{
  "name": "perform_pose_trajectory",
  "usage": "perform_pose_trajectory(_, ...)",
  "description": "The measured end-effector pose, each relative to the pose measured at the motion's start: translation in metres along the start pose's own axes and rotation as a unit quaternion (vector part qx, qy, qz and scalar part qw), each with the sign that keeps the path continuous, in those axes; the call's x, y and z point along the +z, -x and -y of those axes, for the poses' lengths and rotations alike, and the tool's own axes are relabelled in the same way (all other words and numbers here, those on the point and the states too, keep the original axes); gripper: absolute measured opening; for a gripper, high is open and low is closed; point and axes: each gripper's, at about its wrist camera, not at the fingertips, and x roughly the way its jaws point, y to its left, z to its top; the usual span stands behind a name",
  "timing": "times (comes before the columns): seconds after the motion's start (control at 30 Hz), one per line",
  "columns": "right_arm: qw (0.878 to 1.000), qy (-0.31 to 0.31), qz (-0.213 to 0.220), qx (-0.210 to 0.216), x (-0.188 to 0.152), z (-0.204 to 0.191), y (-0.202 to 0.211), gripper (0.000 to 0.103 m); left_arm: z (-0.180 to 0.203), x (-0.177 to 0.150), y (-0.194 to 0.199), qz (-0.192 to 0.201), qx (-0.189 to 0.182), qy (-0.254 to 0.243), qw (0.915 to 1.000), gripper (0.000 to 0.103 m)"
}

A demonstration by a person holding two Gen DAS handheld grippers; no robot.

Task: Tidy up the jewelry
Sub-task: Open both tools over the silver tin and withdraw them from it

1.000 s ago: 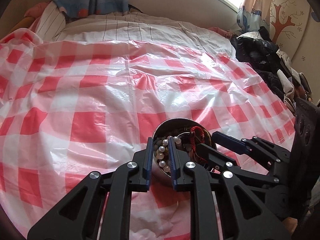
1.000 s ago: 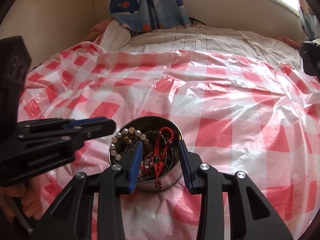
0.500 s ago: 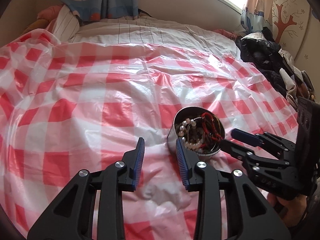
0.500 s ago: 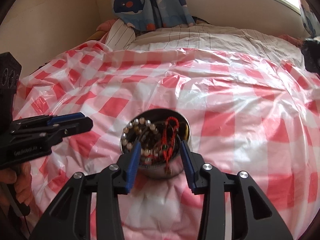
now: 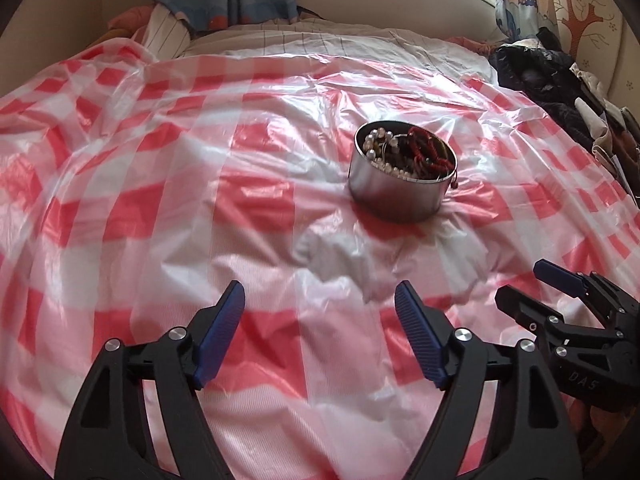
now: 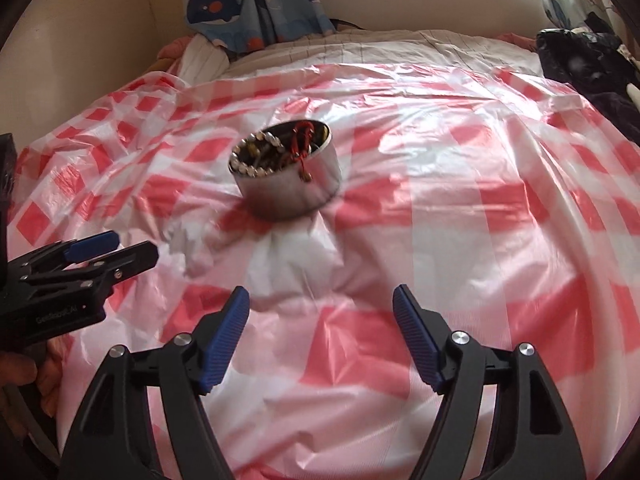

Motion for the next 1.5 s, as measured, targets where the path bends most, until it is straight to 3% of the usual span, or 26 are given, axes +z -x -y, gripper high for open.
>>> perform_pose_trajectory(0.1,1.000,-0.001,-0.001,-0.004,-0.008,-0.003,-0.002,0.072,-0.006,-0.013,-0.008,-0.006,0.011,0.017,0.9998,0.083)
perform_pose_trajectory(0.33,1.000,-0.002,0.012,0.008,0.005,-0.005,0.000,0.073,0.003,-0.014,-0.005,-0.003,-0.001,0.004,1.0000,0.084)
perform_pose_trajectory(0.5,0.999,0.005,0.023,0.048,0.031,-0.005,-0.011,0.072,0.007,-0.009,-0.010,-0.009,-0.008,0.007,0.9999,0.084)
perform_pose_trajectory(0.7,0.997,0.031,0.009,0.069,0.068,-0.008,-0.045,0.061,0.007,0.001,-0.004,0.005,-0.018,0.015,0.9997,0.085)
perform_pose_trajectory(0.97,0.991,0.009,-0.016,0.130,0.083,0.000,-0.067,0.046,0.009,0.041,0.004,0.043,-0.005,-0.005,0.9991,0.085)
perform_pose_trajectory(1.03,0.989,-0.005,-0.026,0.148,0.082,0.003,-0.068,0.030,0.005,0.044,0.005,0.045,-0.004,0.000,0.9990,0.085)
perform_pose_trajectory(1.23,0.988,-0.008,-0.029,0.150,0.082,0.004,-0.066,0.005,-0.001,0.042,0.003,0.041,-0.010,0.012,0.9990,0.086)
perform_pose_trajectory(1.5,0.990,0.007,0.017,0.138,0.097,-0.003,-0.048,0.003,-0.003,0.042,0.005,0.044,-0.019,0.017,0.9987,0.086)
